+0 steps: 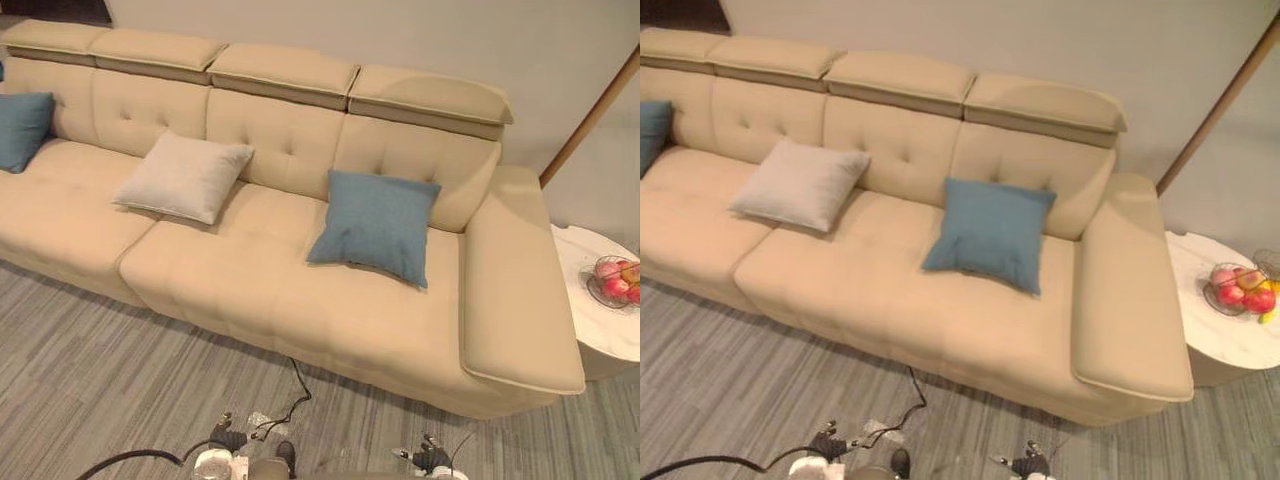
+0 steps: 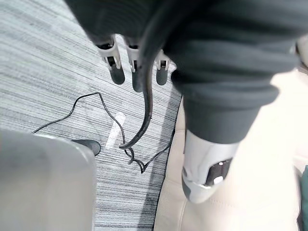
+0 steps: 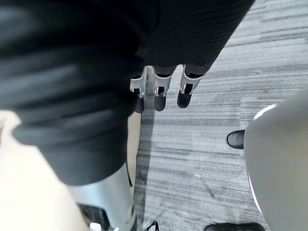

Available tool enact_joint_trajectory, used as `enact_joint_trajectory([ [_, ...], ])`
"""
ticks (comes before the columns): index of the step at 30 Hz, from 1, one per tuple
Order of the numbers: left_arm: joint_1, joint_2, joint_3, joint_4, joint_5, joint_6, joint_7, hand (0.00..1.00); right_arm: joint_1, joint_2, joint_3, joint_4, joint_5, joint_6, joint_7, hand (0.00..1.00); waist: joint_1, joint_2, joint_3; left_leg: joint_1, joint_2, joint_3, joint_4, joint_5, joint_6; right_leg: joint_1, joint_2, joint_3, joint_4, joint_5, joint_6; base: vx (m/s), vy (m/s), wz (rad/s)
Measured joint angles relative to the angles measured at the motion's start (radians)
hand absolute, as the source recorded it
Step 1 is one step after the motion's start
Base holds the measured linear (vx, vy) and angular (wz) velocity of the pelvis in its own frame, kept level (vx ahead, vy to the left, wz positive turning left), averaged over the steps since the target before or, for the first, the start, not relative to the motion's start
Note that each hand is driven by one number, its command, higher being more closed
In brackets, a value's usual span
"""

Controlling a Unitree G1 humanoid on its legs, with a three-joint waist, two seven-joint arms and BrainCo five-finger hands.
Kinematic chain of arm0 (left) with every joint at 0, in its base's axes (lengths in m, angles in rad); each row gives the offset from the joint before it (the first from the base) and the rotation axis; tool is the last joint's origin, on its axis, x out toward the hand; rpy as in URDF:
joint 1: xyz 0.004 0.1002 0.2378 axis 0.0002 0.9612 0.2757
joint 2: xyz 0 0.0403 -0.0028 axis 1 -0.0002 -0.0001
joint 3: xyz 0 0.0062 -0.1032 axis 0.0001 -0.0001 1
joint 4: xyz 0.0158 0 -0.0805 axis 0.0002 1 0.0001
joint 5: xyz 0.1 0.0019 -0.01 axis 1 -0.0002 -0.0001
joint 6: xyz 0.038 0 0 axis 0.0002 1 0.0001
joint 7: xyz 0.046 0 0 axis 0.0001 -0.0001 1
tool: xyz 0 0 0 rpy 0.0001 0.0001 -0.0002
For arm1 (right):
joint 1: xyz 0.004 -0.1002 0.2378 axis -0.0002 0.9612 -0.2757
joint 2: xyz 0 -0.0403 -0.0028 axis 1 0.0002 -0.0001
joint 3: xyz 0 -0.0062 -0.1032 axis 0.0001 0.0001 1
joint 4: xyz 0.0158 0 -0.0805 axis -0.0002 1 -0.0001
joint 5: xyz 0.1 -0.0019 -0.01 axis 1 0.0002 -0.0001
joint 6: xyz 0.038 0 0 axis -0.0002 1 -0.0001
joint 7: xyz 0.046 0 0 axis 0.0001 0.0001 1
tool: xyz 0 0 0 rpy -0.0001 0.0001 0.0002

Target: Pick up cushions and gather them together orderly.

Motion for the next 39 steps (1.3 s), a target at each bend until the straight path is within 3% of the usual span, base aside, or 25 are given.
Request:
enact_joint_trajectory([
  [11, 0.000, 0.006, -0.017, 0.021, 0.039, 0.002, -0.033, 0.00, 0.001, -0.033, 0.055, -0.001, -0.040, 0.000, 0.014, 0.00, -0.010, 0.021, 0.008, 0.127, 0.017, 0.027, -0.214, 0.079, 0.010, -0.002, 0.020, 0.033, 0.000, 0.090, -0.013, 0.07, 0.004, -0.09],
  [21, -0.003, 0.010, -0.061, 0.021, 0.043, 0.003, -0.035, 0.00, -0.002, -0.033, 0.073, -0.004, -0.039, 0.000, 0.015, 0.00, -0.018, 0.055, 0.030, 0.161, 0.013, 0.061, -0.263, 0.101, 0.017, -0.009, 0.015, 0.041, 0.003, 0.091, -0.015, 0.00, -0.017, -0.12],
  [25, -0.022, 0.010, -0.096, 0.029, 0.059, 0.003, -0.037, 0.00, -0.013, -0.041, 0.069, -0.004, -0.037, 0.000, 0.013, 0.00, -0.025, 0.067, 0.046, 0.159, 0.021, 0.127, -0.264, 0.102, 0.015, -0.040, 0.016, 0.098, -0.012, 0.091, -0.015, -0.06, -0.034, -0.52],
  [28, -0.033, 0.009, -0.102, 0.036, 0.061, 0.004, -0.039, 0.00, -0.028, -0.030, 0.041, -0.009, -0.032, -0.001, 0.013, 0.00, -0.028, 0.061, 0.047, 0.140, 0.029, 0.182, -0.264, 0.093, 0.000, -0.088, 0.018, 0.147, -0.019, 0.090, -0.014, -0.07, -0.033, -0.73],
  [30, -0.050, 0.008, -0.107, 0.038, 0.061, 0.005, -0.040, 0.00, -0.045, -0.021, 0.031, -0.017, -0.025, 0.000, 0.013, 0.00, -0.028, 0.049, 0.057, 0.131, 0.052, 0.265, -0.249, 0.077, -0.015, -0.143, 0.033, 0.202, -0.017, 0.116, 0.018, -0.07, -0.043, -1.04],
  [31, -0.052, 0.008, -0.106, 0.037, 0.061, 0.005, -0.040, 0.00, -0.045, -0.020, 0.031, -0.025, -0.025, 0.000, 0.013, 0.00, -0.027, 0.049, 0.058, 0.122, 0.063, 0.277, -0.231, 0.066, -0.015, -0.155, 0.040, 0.191, -0.016, 0.132, 0.020, -0.08, -0.062, -1.45],
  [32, -0.060, 0.000, -0.106, 0.035, 0.061, 0.005, -0.040, 0.00, -0.050, -0.019, 0.033, -0.057, -0.018, -0.002, 0.012, 0.00, -0.015, 0.064, 0.066, 0.087, 0.115, 0.314, -0.153, 0.024, -0.008, -0.197, 0.080, 0.103, -0.017, 0.212, -0.004, -0.09, -0.078, -1.75],
  [33, -0.057, -0.012, -0.106, 0.030, 0.060, 0.005, -0.040, 0.00, -0.052, -0.019, 0.040, -0.082, -0.018, -0.002, 0.008, 0.00, 0.004, 0.077, 0.070, 0.067, 0.173, 0.372, -0.094, -0.003, 0.003, -0.207, 0.096, -0.071, -0.028, 0.246, -0.075, -0.08, -0.107, -1.75],
  [34, -0.058, -0.012, -0.107, 0.027, 0.060, 0.006, -0.040, 0.00, -0.054, -0.019, 0.041, -0.086, -0.018, -0.003, 0.007, 0.00, 0.002, 0.078, 0.074, 0.066, 0.177, 0.393, -0.080, -0.004, 0.002, -0.209, 0.084, -0.163, -0.011, 0.219, -0.098, -0.06, -0.112, -1.45],
  [35, -0.065, -0.014, -0.114, 0.012, 0.059, 0.009, -0.040, 0.00, -0.057, -0.025, 0.042, -0.080, -0.021, -0.002, 0.000, 0.00, -0.004, 0.056, 0.076, 0.073, 0.176, 0.449, -0.039, -0.024, -0.005, -0.211, 0.034, -0.382, 0.051, 0.146, -0.119, -0.04, -0.119, -1.10],
  [36, -0.076, -0.022, -0.118, 0.005, 0.059, 0.015, -0.040, 0.00, -0.053, -0.039, 0.043, -0.078, -0.021, -0.001, -0.002, 0.00, -0.004, 0.057, 0.077, 0.073, 0.195, 0.471, 0.018, -0.051, -0.012, -0.222, 0.023, -0.431, 0.093, 0.138, -0.113, -0.06, -0.095, -1.04],
  [39, -0.080, -0.028, -0.136, -0.002, 0.059, 0.019, -0.040, 0.00, -0.053, -0.053, 0.047, -0.077, -0.021, -0.002, -0.003, 0.00, -0.004, 0.077, 0.081, 0.091, 0.206, 0.464, 0.060, -0.090, -0.040, -0.221, 0.042, -0.351, 0.096, 0.117, -0.080, -0.07, -0.055, -0.76],
])
